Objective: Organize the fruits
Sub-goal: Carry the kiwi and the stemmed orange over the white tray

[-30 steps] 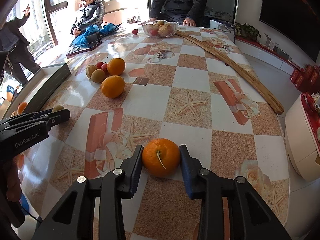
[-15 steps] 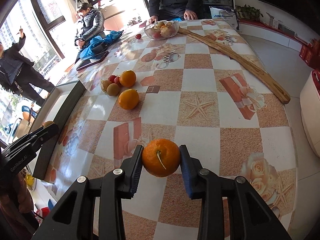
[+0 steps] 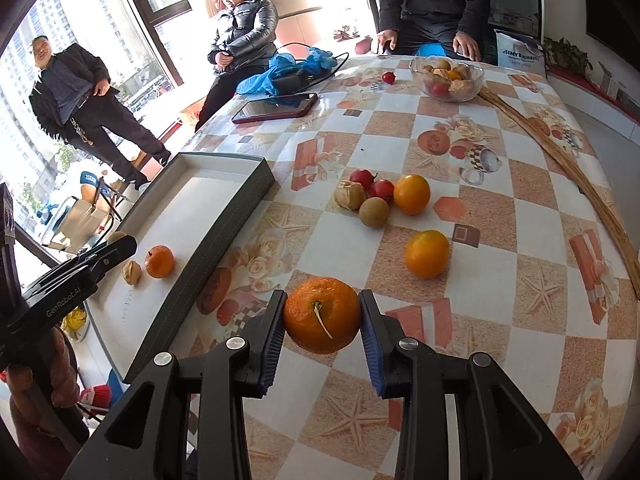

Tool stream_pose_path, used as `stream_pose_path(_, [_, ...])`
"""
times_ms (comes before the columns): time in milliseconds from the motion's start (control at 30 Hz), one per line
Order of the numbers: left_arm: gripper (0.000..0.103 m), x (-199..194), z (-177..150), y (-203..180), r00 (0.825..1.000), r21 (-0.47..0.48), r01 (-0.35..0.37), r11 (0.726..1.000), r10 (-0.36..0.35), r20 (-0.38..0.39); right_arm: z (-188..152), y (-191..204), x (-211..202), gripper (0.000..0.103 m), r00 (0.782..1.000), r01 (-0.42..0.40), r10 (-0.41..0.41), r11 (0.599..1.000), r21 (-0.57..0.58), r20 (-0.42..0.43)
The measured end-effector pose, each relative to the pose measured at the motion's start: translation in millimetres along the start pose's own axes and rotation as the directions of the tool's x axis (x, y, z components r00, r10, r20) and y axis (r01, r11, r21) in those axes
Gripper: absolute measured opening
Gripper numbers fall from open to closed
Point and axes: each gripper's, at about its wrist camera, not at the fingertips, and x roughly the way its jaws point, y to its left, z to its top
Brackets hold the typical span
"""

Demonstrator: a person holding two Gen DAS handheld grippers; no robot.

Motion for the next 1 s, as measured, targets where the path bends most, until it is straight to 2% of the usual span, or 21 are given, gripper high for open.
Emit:
stream_pose_path(167, [0.029, 6, 2, 26, 0.999, -0.022, -0.047, 0.999, 0.047, 0.004, 18, 41, 22, 0.037, 0.999, -0.039, 0.037, 0.997, -0.069, -0.03])
stream_pose_path(367, [0.029, 14, 2, 45, 0.998, -0.048, -0.064, 0.997, 0.064, -0.011, 35, 82, 47, 0.037, 0.996, -0.073, 0.064, 0.987, -0.145, -0.066])
stream_pose_path(633, [0.029, 30, 4, 57, 0.996, -0.066, -0.089, 0.994, 0.087, -0.036, 52, 118, 74, 0.037, 0.989, -0.116, 0.097, 0.976, -0.186, -0.107])
stream_pose_path(833, [0.029, 38, 2, 61, 0.994, -0.066, -0.103, 0.992, 0.1, -0.051, 53, 131, 88, 0.037, 0.993, -0.076, 0.05, 0.966, -0.247, -0.109])
stream_pose_path(1000, [0.029, 45, -1, 62, 0.992, -0.067, -0.105, 0.992, 0.101, -0.07, 52, 138, 97, 0.037, 0.991, -0.073, 0.039, 0.96, -0.269, -0.128])
